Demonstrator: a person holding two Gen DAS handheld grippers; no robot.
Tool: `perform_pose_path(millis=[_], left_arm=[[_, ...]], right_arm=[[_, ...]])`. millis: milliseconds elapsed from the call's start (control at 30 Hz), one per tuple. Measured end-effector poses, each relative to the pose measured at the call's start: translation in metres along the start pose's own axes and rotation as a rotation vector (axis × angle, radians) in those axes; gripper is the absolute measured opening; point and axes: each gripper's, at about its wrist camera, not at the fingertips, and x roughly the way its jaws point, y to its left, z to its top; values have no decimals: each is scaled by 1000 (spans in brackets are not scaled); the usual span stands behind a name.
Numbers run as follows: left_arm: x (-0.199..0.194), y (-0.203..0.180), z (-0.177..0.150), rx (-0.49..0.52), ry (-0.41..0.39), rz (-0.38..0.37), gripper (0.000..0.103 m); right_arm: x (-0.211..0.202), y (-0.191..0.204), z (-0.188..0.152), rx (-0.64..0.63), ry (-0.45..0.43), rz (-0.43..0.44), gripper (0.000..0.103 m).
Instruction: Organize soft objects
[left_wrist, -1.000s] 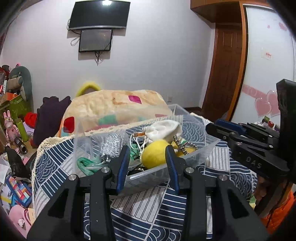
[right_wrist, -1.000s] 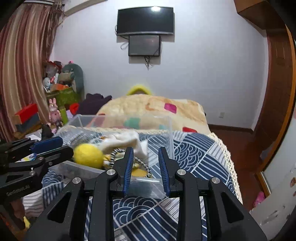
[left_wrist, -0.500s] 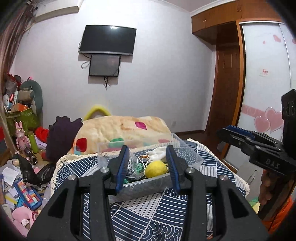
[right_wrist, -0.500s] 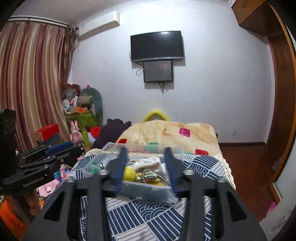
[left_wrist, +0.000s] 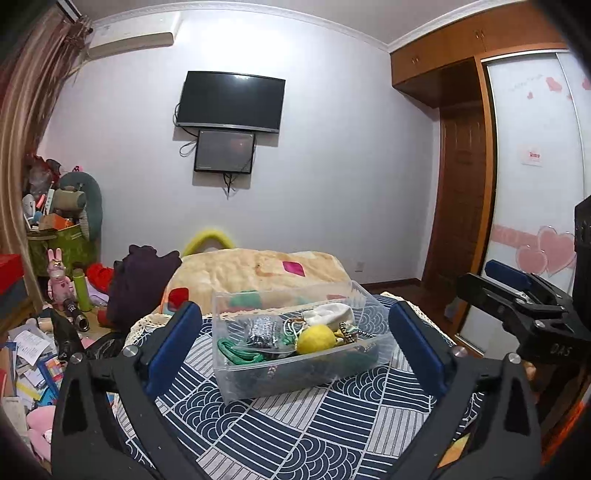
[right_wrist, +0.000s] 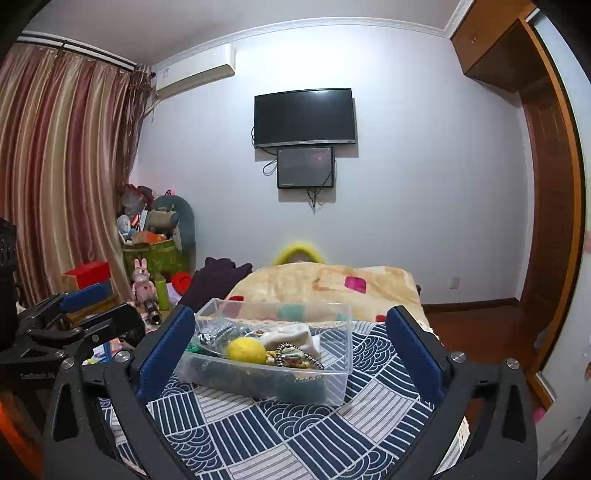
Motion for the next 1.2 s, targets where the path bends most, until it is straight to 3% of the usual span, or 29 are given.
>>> perform_pose_path(millis=[1200], left_arm=[[-6, -5, -6, 34, -16, 29, 103]], right_arm=[[-8, -1, -3, 6, -8, -3, 103]])
